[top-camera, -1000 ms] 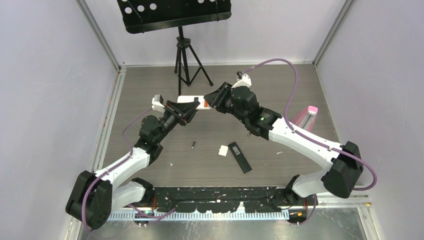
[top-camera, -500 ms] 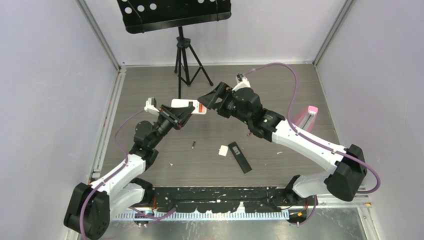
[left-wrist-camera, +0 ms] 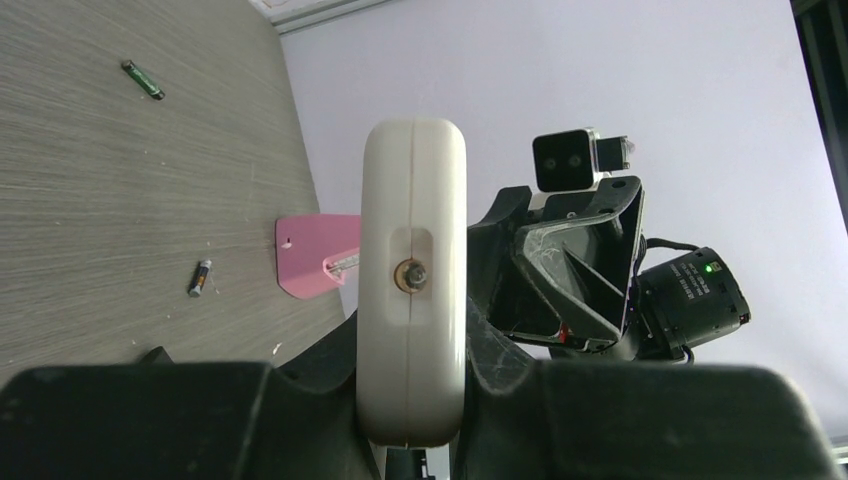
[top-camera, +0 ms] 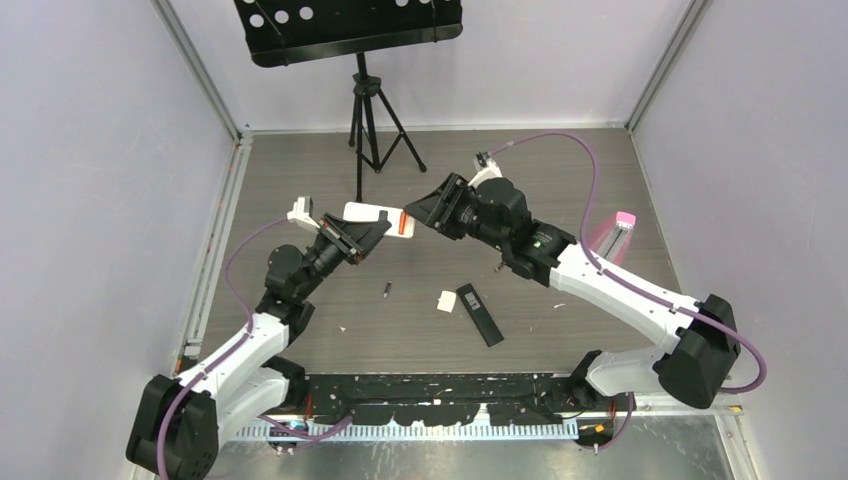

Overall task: Load the batteries into the remote control
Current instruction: Load the battery into the remote control.

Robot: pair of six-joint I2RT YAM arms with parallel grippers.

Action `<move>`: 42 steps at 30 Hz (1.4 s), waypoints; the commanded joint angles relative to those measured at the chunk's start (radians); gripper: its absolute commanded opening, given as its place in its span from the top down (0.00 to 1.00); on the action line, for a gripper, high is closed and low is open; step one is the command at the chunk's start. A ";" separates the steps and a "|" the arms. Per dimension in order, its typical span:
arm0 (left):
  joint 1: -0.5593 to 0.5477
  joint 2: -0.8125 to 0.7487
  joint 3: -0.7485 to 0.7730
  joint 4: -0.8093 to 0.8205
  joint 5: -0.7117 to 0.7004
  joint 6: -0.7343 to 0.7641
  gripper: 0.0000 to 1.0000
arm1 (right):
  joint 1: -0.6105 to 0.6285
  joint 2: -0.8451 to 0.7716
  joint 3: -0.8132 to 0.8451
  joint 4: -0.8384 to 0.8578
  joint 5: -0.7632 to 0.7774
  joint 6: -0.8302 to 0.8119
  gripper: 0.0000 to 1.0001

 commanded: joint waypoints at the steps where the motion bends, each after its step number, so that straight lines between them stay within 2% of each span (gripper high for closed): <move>1: 0.006 -0.018 0.012 0.042 0.028 0.022 1.00 | -0.002 0.012 0.017 0.020 -0.067 -0.041 0.49; 3: 0.006 -0.016 0.012 0.051 0.032 0.013 1.00 | -0.002 0.025 0.020 0.028 -0.085 -0.044 0.51; 9: 0.008 -0.008 -0.002 0.080 0.024 -0.030 1.00 | -0.002 0.060 0.022 0.024 -0.083 -0.043 0.70; 11: 0.009 -0.007 -0.006 0.094 0.028 -0.037 1.00 | -0.002 0.068 0.020 0.031 -0.084 -0.045 0.72; 17: 0.009 -0.001 -0.006 0.118 0.046 -0.046 1.00 | -0.002 0.088 0.022 0.038 -0.083 -0.060 0.71; 22: 0.009 -0.004 -0.006 0.124 0.053 -0.044 1.00 | -0.002 0.102 0.015 0.042 -0.081 -0.041 0.62; 26: 0.009 -0.002 -0.001 0.135 0.071 -0.044 1.00 | -0.002 0.115 0.015 0.064 -0.077 -0.028 0.59; 36: 0.009 0.019 0.020 0.213 0.149 -0.049 1.00 | -0.002 0.158 0.026 0.082 -0.087 -0.011 0.61; 40: 0.009 0.012 0.015 0.206 0.132 -0.049 1.00 | -0.002 0.161 0.027 0.064 -0.080 -0.011 0.68; 42: 0.010 0.010 0.010 0.187 0.118 -0.044 1.00 | -0.001 0.152 0.021 0.068 -0.084 -0.011 0.66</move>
